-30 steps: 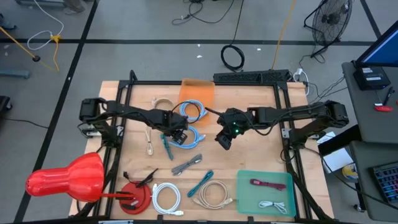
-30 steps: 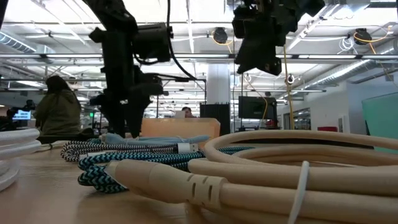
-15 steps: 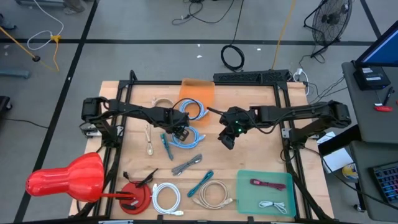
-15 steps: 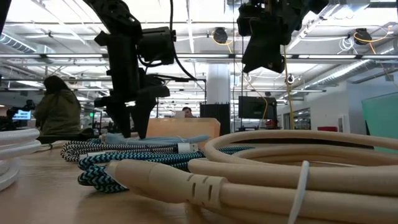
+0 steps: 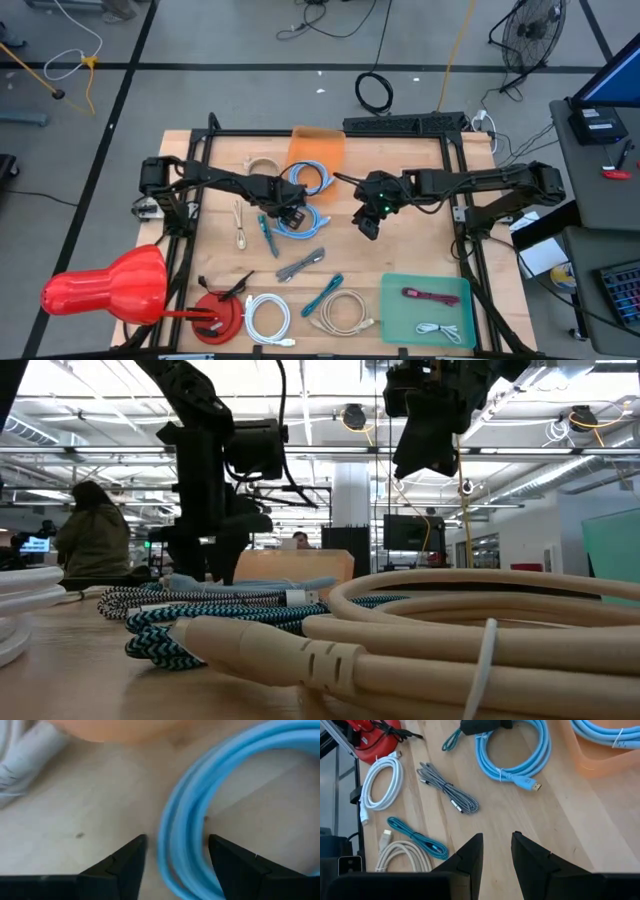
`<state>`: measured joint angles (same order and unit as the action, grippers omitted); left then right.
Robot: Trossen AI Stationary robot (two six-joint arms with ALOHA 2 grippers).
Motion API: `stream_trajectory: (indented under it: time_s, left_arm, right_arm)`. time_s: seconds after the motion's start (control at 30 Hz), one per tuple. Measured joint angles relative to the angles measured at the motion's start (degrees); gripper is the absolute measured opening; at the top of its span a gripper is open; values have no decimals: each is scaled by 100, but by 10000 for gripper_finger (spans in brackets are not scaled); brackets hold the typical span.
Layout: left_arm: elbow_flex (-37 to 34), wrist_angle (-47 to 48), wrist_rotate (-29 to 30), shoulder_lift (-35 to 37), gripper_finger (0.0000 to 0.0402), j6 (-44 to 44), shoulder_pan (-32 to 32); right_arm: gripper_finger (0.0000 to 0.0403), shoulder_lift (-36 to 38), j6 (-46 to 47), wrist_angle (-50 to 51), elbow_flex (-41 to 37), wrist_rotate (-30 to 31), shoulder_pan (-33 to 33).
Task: Pick & Place USB Port
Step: Put the blue usb cable into the orange bin
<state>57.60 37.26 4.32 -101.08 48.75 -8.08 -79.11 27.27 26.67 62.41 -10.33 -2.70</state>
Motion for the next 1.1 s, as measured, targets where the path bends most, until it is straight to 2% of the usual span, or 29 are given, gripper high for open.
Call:
stream_trajectory:
  time_s: [0.13, 0.37, 0.6, 0.77, 0.97, 1.1]
  left_arm:
    - [6, 15, -65, -59, 162, 77, 0]
    - [4, 36, -201, -57, 28, 34, -9]
    - [-11, 37, -779, 54, 25, 149, 95]
    - [-26, 140, -1140, 541, 24, 171, 256]
    - [-11, 207, -1002, 1295, 24, 432, 382]
    - [250, 228, -259, 1718, 24, 329, 308]
  right_arm:
    - [91, 0, -42, 28, 2, 0, 0]
    - [91, 0, -77, 81, 2, -2, 0]
    - [91, 0, -112, 106, 2, 1, 0]
    - [91, 0, -167, 105, 2, 6, -45]
    - [91, 0, -250, 108, 2, 5, -116]
    - [91, 0, -275, 106, 2, 2, -121]
